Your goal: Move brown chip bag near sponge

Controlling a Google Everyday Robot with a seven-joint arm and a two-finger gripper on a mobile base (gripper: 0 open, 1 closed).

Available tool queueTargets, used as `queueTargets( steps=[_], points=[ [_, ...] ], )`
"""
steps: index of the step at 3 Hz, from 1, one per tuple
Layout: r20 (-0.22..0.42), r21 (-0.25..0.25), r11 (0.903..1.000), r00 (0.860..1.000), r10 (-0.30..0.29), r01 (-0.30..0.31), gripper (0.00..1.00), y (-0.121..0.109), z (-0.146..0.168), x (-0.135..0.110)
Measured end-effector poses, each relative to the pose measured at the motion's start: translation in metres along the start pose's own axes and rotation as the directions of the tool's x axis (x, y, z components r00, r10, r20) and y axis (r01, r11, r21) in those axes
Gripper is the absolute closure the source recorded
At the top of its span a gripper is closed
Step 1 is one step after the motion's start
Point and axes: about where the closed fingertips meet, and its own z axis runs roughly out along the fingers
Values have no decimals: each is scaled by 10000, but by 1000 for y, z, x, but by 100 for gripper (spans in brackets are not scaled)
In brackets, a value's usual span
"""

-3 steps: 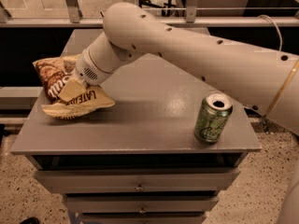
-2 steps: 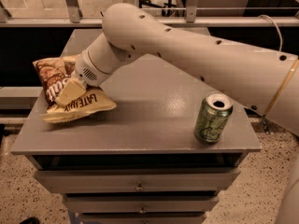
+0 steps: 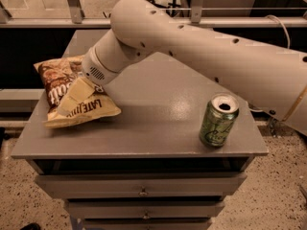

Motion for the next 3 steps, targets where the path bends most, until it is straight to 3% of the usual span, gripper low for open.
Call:
queueTargets(
  steps=[1, 2, 3],
  points=[
    [-94, 106, 9999, 9999, -87, 88, 2, 3, -9, 0],
    [-170, 258, 9997, 9998, -42, 46, 39, 7, -14, 6],
    [-170, 351, 9994, 9999, 31, -25, 64, 8, -16, 10]
  ],
)
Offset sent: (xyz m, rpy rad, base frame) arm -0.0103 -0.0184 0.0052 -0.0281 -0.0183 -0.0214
